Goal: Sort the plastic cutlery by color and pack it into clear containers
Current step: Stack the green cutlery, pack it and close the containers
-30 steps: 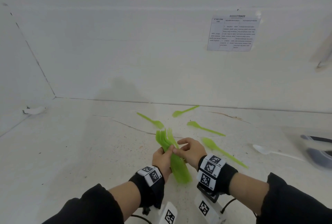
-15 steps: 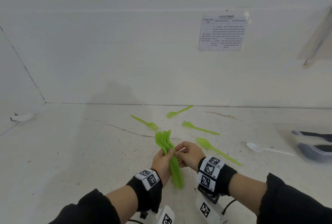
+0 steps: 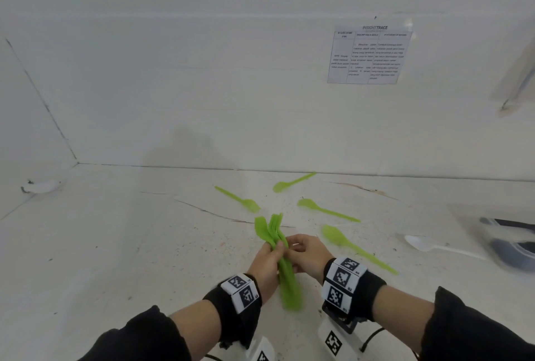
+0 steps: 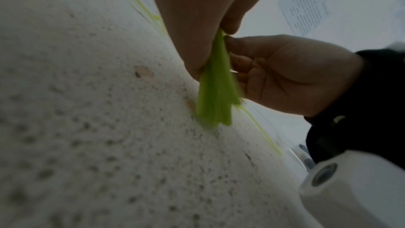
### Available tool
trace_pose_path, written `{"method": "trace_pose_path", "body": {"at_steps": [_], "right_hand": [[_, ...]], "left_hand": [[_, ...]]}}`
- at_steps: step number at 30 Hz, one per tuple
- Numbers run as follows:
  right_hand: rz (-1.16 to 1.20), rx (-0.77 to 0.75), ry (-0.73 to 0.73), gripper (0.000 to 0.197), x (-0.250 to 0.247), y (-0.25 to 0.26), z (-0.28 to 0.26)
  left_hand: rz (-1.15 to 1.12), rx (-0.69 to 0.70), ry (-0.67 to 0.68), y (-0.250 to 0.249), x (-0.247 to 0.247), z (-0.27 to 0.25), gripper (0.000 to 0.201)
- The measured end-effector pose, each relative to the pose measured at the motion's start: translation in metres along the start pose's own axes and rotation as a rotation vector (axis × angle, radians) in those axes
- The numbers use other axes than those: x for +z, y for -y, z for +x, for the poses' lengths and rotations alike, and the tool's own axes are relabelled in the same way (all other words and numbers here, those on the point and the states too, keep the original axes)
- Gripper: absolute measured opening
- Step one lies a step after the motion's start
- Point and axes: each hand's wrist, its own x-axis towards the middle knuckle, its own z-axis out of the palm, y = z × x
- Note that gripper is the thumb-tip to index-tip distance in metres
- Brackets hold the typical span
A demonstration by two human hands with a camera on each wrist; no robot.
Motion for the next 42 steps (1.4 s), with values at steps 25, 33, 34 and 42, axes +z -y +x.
{"method": "trace_pose_path", "body": {"at_steps": [25, 33, 34, 42], "right_hand": [[-0.265, -0.058, 0.004, 0.025, 0.006, 0.003, 0.005], [-0.758, -0.09, 0.096, 0.035, -0.019, 0.042, 0.029], [-0.811, -0.086, 0.038, 0.034, -0.031, 0.045, 0.041], [-1.308, 0.206, 0.013, 0.049, -0.102, 0.038, 0.125]], "left_hand": [[-0.131, -0.079, -0.081, -0.008, 0.0, -0.001, 0.031], [-0.096, -0.029, -0.131, -0.016, -0.008, 0.007, 0.016], [-0.102, -0.028, -0.136, -0.019, -0.009, 0.006, 0.015], [-0.14, -0.066, -0.175, -0.028, -0.021, 0.012, 0.011]]}}
